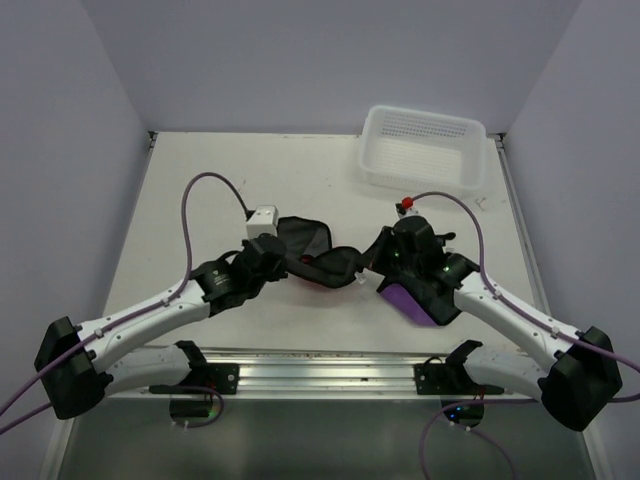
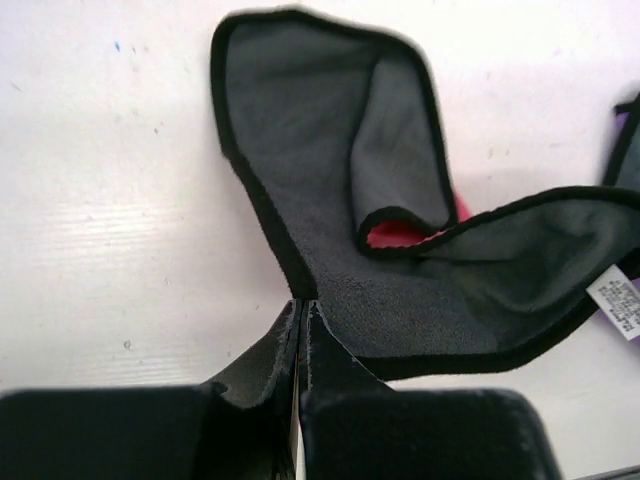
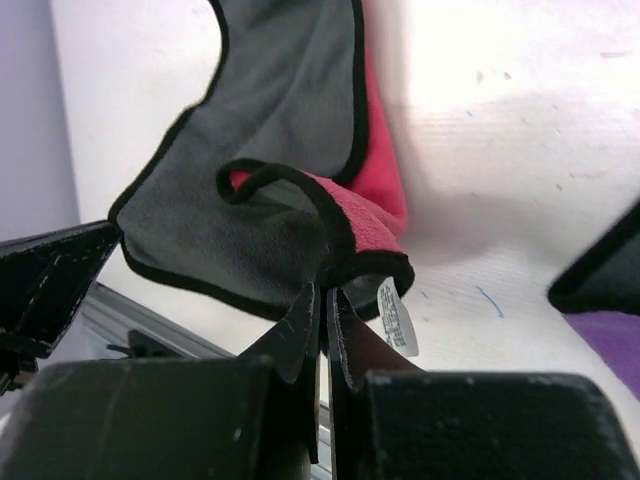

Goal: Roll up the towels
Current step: Flatten the towel

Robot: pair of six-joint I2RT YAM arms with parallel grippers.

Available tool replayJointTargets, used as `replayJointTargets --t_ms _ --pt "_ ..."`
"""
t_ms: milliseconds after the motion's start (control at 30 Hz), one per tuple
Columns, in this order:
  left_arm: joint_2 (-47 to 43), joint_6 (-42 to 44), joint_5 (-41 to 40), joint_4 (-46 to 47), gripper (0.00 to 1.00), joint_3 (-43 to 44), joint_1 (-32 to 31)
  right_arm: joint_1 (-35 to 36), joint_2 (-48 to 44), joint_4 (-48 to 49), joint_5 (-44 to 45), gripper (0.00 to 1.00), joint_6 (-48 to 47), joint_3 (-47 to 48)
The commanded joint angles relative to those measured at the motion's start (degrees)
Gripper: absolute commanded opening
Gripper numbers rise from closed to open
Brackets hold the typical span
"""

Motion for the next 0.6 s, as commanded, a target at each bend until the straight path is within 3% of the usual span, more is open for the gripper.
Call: replayJointTargets --t_ms 0,133,233,567 --pt "-3.79 0.58 -6.16 -3.51 0.00 5.87 1.06 0.01 1.50 1.16 -0.51 0.00 3.51 6.01" --pt "-4.16 2.34 -9.50 -7.37 0.00 11.06 3.69 0.01 2.99 -0.68 1.43 0.00 4.83 10.66" --pt "-0.91 4.36 -8.10 -11.33 0.00 15.19 10.36 0.01 5.01 -2.70 3.19 0.00 4.57 15.59" --pt "6.64 11.82 4.99 -7.03 0.00 25.04 26.10 -0.17 18.01 -7.01 6.43 0.00 3.51 35.72"
